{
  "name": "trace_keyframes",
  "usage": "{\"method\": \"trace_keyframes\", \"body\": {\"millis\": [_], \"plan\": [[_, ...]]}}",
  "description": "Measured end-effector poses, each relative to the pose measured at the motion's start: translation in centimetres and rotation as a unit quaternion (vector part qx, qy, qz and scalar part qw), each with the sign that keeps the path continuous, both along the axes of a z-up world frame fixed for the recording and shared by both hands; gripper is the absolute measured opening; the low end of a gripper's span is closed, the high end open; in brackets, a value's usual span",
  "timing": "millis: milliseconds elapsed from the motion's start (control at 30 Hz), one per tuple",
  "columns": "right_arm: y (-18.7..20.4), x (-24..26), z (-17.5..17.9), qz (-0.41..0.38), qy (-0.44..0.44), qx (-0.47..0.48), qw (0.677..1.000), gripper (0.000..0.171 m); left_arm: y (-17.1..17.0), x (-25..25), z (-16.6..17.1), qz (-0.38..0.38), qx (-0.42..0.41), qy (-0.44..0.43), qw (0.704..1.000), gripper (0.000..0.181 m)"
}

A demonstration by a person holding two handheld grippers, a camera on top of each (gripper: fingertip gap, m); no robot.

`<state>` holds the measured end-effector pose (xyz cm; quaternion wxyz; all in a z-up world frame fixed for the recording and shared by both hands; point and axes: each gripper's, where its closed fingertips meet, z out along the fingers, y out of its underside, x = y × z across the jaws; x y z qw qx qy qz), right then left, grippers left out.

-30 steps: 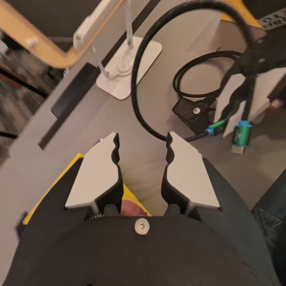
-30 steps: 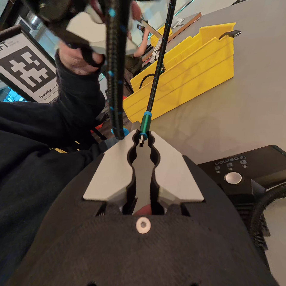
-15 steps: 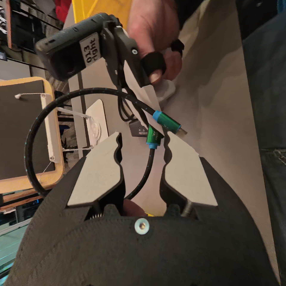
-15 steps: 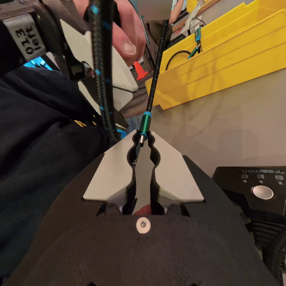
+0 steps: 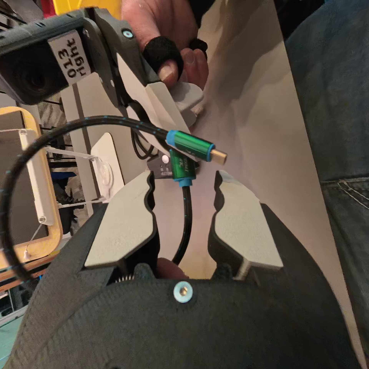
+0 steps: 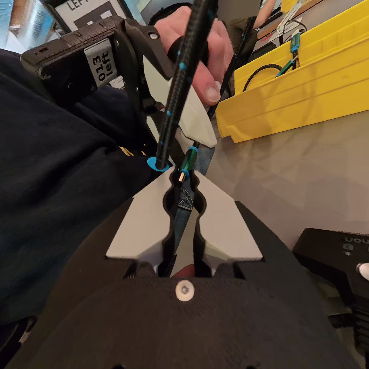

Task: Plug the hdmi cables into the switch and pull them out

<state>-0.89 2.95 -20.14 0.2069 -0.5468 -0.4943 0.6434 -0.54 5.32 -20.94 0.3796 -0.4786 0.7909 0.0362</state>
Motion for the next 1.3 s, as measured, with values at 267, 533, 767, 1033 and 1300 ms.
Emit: {"method": "trace_keyframes", "body": {"millis": [267,533,767,1033,1300], "plan": [[-0.9,0.9,1.4,0.029,0.07,-0.006,0.997,0.009,-1.0,1.1,1.2,-0.006,-0.093,-0.11,0.99,0.031],[-1.1,1.9,2.0,0.038,0.124,-0.007,0.991,0.011,-2.0,2.2,1.9,-0.011,-0.181,-0.192,0.965,0.022],[-1.5,2.1,2.2,0.042,0.163,0.006,0.986,0.012,-2.0,2.6,5.1,-0.012,-0.23,-0.292,0.928,0.008],[-1.7,2.0,1.7,0.047,0.161,0.007,0.986,0.011,-2.9,2.3,2.2,-0.023,-0.163,-0.183,0.969,0.027],[-1.9,2.9,2.7,0.052,0.192,0.004,0.98,0.012,-2.3,2.6,2.8,-0.003,-0.193,-0.234,0.953,0.031]]}}
